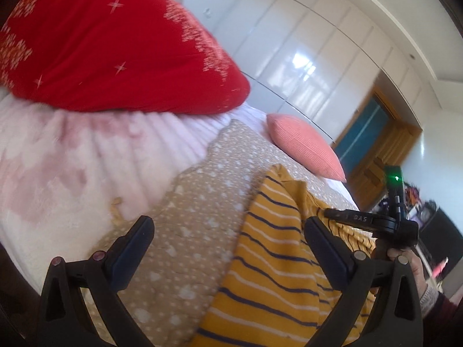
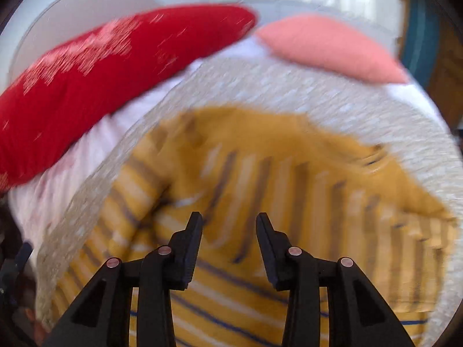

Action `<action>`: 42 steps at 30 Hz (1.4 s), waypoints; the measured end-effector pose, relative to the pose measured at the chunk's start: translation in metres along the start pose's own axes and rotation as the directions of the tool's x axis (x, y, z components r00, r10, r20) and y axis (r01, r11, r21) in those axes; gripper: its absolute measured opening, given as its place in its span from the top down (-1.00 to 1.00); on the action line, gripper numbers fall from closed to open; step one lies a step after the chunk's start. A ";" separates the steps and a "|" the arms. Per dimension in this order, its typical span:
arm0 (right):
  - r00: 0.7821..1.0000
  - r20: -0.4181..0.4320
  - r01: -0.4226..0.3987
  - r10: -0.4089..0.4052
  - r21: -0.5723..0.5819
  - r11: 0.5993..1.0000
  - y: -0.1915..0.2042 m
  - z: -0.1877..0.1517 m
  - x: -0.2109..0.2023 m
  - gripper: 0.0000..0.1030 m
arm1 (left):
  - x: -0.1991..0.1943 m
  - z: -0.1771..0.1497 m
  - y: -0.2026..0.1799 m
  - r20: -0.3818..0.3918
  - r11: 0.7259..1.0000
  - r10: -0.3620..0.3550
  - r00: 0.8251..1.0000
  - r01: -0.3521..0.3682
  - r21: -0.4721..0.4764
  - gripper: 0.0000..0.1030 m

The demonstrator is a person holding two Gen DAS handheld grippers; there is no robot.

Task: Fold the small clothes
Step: 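Carry the held sleeve across the sweater body with the right gripper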

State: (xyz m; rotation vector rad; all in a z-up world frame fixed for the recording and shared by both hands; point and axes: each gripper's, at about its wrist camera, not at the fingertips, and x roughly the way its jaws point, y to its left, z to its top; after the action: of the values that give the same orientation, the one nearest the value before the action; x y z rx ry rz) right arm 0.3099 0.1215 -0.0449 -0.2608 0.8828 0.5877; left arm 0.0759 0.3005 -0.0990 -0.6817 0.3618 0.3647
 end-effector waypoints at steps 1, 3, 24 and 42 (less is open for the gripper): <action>1.000 0.001 0.027 -0.027 0.002 1.000 -0.002 0.004 0.001 0.19 | 0.001 0.001 0.003 -0.005 1.000 0.005 1.000 -0.005 -0.012 -1.00; 0.998 -0.023 0.056 -0.056 0.009 0.998 -0.009 0.008 0.009 0.19 | 0.003 0.002 0.008 -0.012 0.999 0.025 1.000 -0.025 -0.026 -1.00; 0.983 -0.043 -0.133 0.176 -0.830 0.541 0.178 -0.207 -0.121 -0.26 | -0.044 0.018 0.115 0.049 0.879 0.409 0.911 -0.379 -0.289 -1.00; 0.995 -0.009 -0.046 0.100 -0.924 0.379 0.211 -0.233 -0.089 0.37 | -0.037 0.018 0.108 0.031 0.895 0.369 0.929 -0.346 -0.280 -1.00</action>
State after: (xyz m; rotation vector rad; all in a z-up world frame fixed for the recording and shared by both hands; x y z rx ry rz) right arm -0.0075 0.1554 -0.1142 -1.2613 0.4063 1.1543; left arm -0.0008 0.3826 -0.1283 -0.8655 0.3614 0.8042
